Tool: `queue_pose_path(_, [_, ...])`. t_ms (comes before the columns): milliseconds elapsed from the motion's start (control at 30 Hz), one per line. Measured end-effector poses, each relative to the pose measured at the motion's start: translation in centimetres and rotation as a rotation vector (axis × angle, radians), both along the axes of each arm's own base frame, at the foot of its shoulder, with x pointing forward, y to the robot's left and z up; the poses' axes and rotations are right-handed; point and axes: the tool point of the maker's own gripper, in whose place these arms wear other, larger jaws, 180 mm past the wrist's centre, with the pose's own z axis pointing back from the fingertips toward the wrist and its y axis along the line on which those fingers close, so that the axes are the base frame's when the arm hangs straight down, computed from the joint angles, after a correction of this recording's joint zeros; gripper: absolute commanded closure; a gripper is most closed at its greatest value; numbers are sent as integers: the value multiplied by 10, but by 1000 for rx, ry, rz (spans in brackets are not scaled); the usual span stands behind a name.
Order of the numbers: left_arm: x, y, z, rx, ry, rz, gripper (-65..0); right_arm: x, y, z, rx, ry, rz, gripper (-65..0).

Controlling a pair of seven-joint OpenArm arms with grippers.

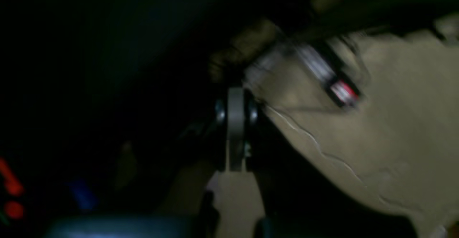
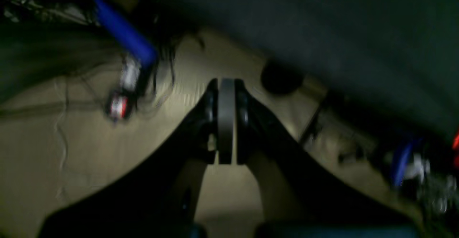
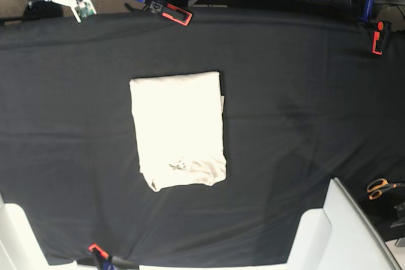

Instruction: Fold the T-shirt properly

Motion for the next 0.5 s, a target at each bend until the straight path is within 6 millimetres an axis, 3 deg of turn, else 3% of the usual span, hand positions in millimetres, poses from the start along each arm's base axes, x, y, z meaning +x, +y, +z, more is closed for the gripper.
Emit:
queue_pose_path(133, [-38, 7, -9, 20, 93, 23, 0, -37, -14, -8, -69, 173, -35, -6])
queue_pose_path(200, [-63, 16, -23, 34, 170, 36, 0, -61, -9, -23, -40, 265, -63, -6])
queue_pose_path(300, [-95, 33, -64, 109, 287, 92, 0, -93, 6, -58, 58, 400, -108, -6])
queue_pose_path(400, [-113, 26, -109, 99, 374, 114, 0, -123, 7, -93, 90, 521, -166, -6])
queue_pose_path(500, [-153, 24, -156, 132, 540, 96, 0, -145, 4, -128, 120, 574, -205, -6])
